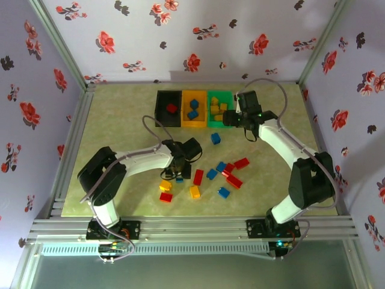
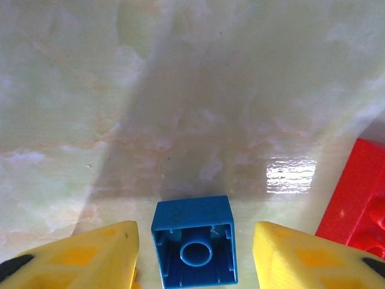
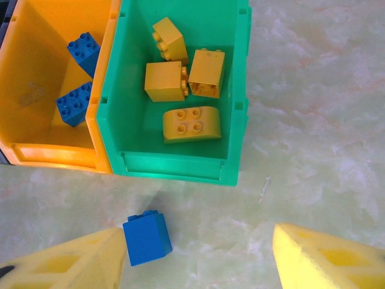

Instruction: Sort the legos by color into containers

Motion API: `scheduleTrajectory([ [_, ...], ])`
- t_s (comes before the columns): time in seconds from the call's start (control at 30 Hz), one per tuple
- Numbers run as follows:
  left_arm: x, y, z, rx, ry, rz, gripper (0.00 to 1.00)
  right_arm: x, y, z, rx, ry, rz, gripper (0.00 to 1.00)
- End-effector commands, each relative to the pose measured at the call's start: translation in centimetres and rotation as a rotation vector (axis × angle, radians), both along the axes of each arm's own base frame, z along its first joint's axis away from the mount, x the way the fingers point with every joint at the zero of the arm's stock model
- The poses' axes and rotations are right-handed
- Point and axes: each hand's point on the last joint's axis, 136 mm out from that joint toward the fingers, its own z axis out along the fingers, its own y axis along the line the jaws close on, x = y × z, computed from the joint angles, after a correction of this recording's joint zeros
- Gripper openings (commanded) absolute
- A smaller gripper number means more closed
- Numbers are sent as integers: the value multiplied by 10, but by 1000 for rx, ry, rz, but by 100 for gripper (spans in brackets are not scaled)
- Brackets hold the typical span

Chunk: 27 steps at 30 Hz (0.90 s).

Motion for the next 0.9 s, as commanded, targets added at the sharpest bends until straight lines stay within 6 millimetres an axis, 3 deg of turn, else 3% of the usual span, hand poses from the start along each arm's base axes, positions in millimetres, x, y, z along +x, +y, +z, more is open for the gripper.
scheduleTrajectory([
  [0.0, 1, -2, -4, 6, 21, -16, 51, -5, -4, 4, -9, -8, -16, 66],
  [0.33, 1, -1, -5, 16, 32, -39, 35, -8, -6, 4, -18, -7, -20, 66],
  [0.43, 10, -2, 4, 9, 15, -58, 33, -8, -6, 5, -17, -11, -21, 66],
  [0.63, 67, 5, 45, 19, -117, -70, 31, -11, -11, 11, -32, -23, -25, 65],
  [0.87, 173, -2, 104, -30, -353, -48, 31, -21, -4, 1, -30, -5, -1, 65],
])
